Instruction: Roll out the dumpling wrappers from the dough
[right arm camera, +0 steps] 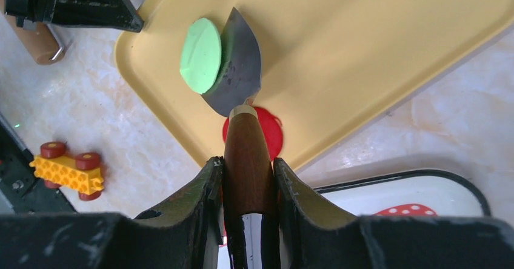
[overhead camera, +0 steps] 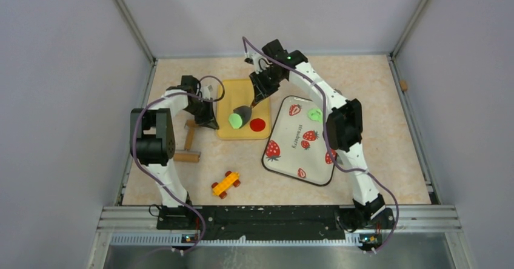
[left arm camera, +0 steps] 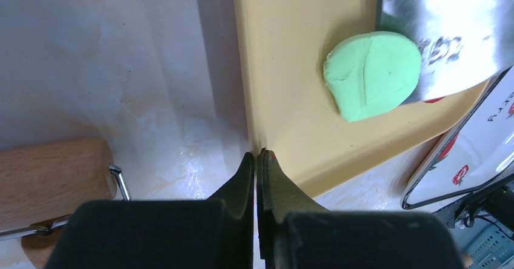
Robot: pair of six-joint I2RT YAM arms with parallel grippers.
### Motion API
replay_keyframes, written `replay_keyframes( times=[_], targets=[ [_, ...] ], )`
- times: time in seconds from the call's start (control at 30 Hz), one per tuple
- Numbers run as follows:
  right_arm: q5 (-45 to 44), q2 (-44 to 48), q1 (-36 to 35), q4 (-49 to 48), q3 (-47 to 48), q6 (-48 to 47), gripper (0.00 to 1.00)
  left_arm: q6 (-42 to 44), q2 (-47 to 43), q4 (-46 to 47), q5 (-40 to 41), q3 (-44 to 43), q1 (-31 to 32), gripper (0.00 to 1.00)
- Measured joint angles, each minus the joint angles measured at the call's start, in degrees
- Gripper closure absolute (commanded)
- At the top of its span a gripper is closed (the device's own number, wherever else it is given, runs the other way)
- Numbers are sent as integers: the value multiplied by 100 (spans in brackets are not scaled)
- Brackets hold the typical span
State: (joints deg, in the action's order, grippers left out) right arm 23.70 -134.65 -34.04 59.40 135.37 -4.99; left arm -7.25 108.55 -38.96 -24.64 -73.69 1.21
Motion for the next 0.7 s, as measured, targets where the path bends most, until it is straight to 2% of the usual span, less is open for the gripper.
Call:
replay_keyframes(
  times=[0.27, 0.43, 0.5, 0.63, 0.7],
  targets=[
    [-872, 0, 52, -208, 391, -363, 100, -15, 83, -26, -46, -68, -2, 100],
    [-957, 7, 125, -280, 393, -422, 100, -11, 122, -35, -44, -87, -2, 99],
    [-975, 24, 140, -280, 393, -431, 100, -9, 177, -55, -42, -120, 0, 93],
    [-935, 203, 227, -236, 369, -420, 100, 24, 251, -74, -61, -164, 0, 73],
    [-866, 485, 310, -251, 188, -402, 100, 44, 254, -109, -116, -208, 2, 67]
  ],
)
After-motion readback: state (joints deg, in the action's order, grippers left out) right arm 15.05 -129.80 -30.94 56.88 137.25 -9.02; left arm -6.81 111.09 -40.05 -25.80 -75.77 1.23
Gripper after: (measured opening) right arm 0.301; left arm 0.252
